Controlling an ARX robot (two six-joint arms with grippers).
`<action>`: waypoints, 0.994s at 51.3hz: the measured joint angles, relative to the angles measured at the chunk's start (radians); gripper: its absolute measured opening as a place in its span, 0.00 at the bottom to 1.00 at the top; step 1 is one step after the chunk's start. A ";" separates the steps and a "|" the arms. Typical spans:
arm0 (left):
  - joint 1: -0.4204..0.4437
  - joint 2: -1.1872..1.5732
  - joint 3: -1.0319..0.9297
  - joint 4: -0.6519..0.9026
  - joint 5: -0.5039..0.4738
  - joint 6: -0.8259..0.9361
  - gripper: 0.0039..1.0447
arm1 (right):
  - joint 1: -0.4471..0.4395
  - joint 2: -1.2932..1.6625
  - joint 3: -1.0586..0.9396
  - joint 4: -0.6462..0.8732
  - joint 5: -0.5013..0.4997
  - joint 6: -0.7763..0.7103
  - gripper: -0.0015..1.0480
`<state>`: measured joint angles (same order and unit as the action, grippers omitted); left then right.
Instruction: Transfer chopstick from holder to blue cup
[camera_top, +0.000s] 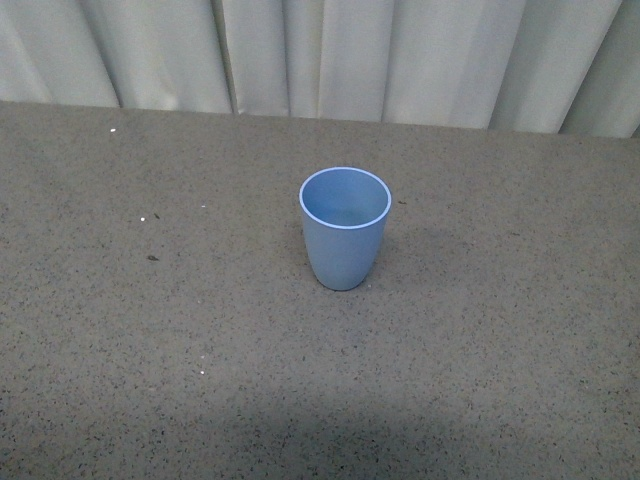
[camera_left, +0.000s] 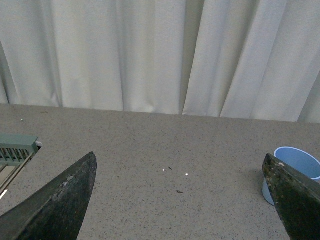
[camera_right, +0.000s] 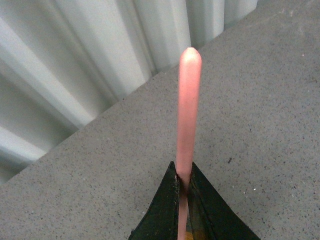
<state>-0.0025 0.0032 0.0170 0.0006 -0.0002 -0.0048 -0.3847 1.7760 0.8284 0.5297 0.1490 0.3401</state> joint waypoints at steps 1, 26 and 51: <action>0.000 0.000 0.000 0.000 0.000 0.000 0.94 | -0.002 -0.009 0.000 -0.003 -0.002 0.001 0.02; 0.000 0.000 0.000 0.000 0.000 0.000 0.94 | -0.019 -0.377 -0.025 -0.177 -0.092 -0.047 0.02; 0.000 0.000 0.000 0.000 0.000 0.000 0.94 | 0.314 -0.488 -0.116 -0.026 -0.024 0.014 0.02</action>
<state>-0.0025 0.0032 0.0174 0.0006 -0.0002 -0.0051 -0.0704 1.2881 0.7128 0.5041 0.1246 0.3546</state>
